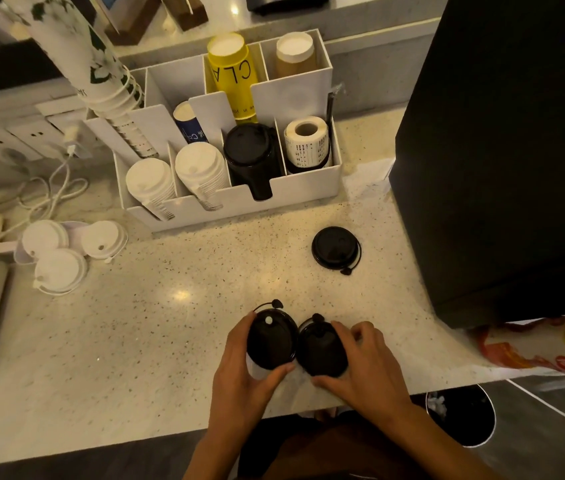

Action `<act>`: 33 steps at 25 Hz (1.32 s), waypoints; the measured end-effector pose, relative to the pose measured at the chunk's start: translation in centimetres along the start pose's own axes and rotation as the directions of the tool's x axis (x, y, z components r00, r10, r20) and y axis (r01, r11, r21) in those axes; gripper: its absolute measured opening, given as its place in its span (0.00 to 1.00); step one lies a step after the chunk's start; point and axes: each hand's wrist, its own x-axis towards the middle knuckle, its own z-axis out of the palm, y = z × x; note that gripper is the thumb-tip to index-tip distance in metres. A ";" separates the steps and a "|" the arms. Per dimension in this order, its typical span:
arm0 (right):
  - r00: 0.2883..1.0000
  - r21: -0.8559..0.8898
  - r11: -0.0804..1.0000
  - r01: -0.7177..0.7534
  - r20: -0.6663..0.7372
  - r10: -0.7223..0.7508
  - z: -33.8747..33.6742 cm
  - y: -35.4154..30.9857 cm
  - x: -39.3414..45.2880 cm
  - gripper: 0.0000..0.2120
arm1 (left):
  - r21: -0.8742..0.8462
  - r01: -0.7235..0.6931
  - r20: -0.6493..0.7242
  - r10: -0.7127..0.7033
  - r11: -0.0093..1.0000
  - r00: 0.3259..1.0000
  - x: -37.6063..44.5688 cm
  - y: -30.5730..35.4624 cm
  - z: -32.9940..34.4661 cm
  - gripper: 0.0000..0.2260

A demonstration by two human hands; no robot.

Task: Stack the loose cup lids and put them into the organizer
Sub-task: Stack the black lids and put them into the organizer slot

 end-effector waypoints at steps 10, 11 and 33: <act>0.971 0.191 0.972 -0.138 0.218 0.095 -1.8 0.4 0.6 0.59 | -0.038 -0.005 -0.012 0.004 0.999 1.000 -2.2 2.7 1.4 0.40; 0.967 0.282 0.947 -0.156 0.239 0.088 -2.4 0.6 0.5 0.55 | -0.030 -0.003 -0.005 0.003 1.000 1.000 -2.3 2.9 1.5 0.40; 0.993 0.669 0.734 -0.115 0.095 0.069 -4.5 -0.9 -2.6 0.19 | -0.216 0.414 0.019 -0.420 0.884 0.907 -2.2 4.5 2.5 0.13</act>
